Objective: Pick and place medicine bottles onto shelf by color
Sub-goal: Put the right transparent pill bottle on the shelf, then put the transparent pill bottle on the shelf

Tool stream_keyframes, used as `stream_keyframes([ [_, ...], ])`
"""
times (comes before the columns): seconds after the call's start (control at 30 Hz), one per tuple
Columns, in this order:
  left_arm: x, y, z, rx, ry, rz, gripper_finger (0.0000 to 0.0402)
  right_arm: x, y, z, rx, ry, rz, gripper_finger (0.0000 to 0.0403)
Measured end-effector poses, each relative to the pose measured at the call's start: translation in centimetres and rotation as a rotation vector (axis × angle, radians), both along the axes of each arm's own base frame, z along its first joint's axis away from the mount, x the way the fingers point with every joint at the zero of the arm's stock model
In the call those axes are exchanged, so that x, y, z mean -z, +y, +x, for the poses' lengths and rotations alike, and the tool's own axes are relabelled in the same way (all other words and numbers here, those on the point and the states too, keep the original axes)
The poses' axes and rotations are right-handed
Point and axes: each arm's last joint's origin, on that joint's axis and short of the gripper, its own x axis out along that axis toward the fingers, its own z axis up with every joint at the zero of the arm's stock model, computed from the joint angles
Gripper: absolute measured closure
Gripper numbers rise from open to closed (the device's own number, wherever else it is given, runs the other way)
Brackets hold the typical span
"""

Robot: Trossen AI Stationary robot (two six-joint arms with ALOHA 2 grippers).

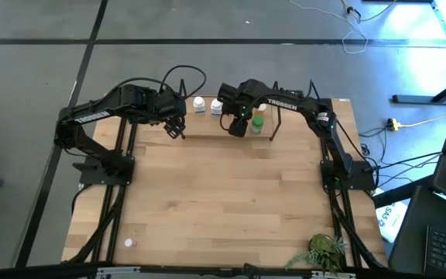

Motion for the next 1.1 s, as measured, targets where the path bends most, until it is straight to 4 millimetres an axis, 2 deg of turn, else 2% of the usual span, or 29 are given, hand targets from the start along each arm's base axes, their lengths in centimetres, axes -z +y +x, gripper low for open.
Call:
stream_keyframes([
  [0.33,0.0,0.0,0.0,0.000,0.000,0.000,0.0126,0.1,0.0,0.1,-0.020,-0.002,-0.002,0.0261],
  [0.63,0.0,0.0,0.0,0.000,0.000,0.000,0.0126,0.1,0.0,0.1,-0.023,-0.002,-0.003,0.0209],
  [0.83,0.0,0.0,0.0,0.000,0.000,0.000,0.0126,0.1,-0.1,0.1,-0.024,-0.002,-0.004,0.0192],
  [0.97,0.0,0.0,0.0,0.004,0.002,-0.012,0.0126,-1.2,-0.1,0.2,-0.024,-0.021,-0.013,0.0191],
  [1.1,0.2,-0.2,-0.2,0.019,0.016,-0.057,0.0126,-3.6,-0.1,0.2,-0.024,-0.072,-0.036,0.0190],
])
